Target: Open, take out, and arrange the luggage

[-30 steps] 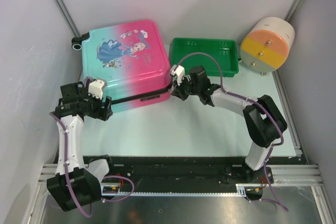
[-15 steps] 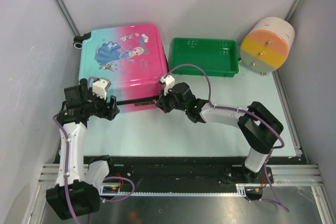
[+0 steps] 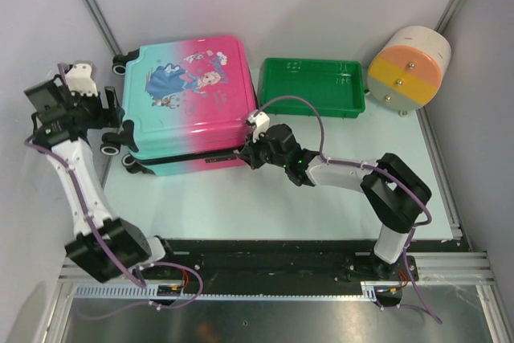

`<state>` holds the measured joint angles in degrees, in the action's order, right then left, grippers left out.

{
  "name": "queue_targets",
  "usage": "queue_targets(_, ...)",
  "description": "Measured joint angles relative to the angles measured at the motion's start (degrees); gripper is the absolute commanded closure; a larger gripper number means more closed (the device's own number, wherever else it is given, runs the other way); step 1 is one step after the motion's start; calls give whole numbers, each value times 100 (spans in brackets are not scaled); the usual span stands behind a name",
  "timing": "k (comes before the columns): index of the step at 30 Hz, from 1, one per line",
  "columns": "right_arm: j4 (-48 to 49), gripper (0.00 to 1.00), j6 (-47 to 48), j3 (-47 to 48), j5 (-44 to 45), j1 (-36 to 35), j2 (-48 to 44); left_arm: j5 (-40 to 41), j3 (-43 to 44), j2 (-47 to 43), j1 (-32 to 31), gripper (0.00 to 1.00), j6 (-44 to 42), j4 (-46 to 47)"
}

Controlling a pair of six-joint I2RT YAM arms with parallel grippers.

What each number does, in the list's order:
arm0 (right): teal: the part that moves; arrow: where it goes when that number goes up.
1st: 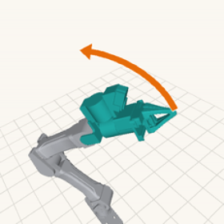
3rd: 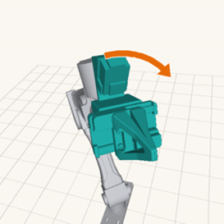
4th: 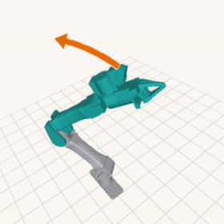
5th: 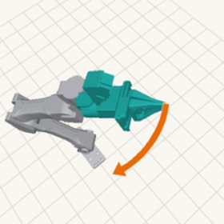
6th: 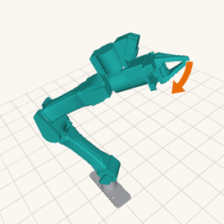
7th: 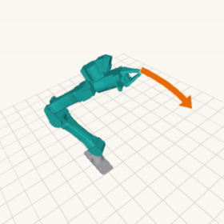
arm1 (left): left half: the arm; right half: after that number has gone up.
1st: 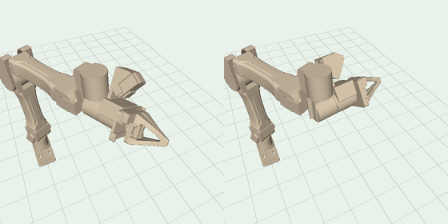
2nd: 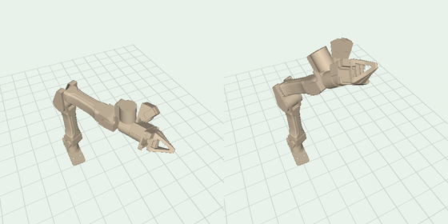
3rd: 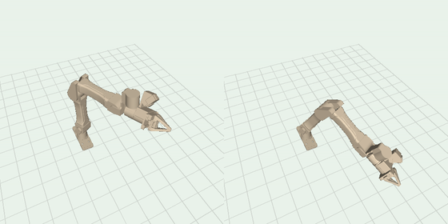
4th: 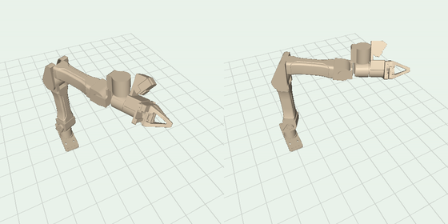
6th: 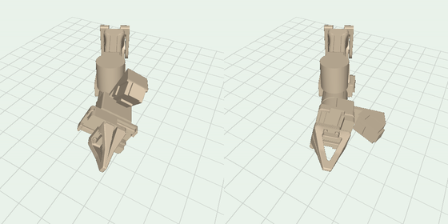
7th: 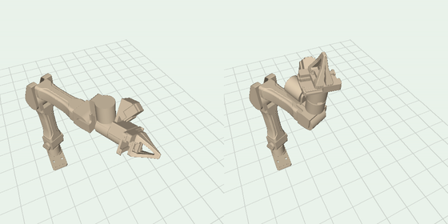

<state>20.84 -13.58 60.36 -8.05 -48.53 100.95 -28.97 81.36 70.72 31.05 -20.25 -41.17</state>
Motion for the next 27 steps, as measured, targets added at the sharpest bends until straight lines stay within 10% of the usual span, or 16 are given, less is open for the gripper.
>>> queue_targets(10,168,100,50,-4,-85,-9,76,426,437,1329,118,8,-81,-125)
queue_targets(27,186,100,299,-4,-223,31,83,-1646,-431,1193,343,5,-273,114)
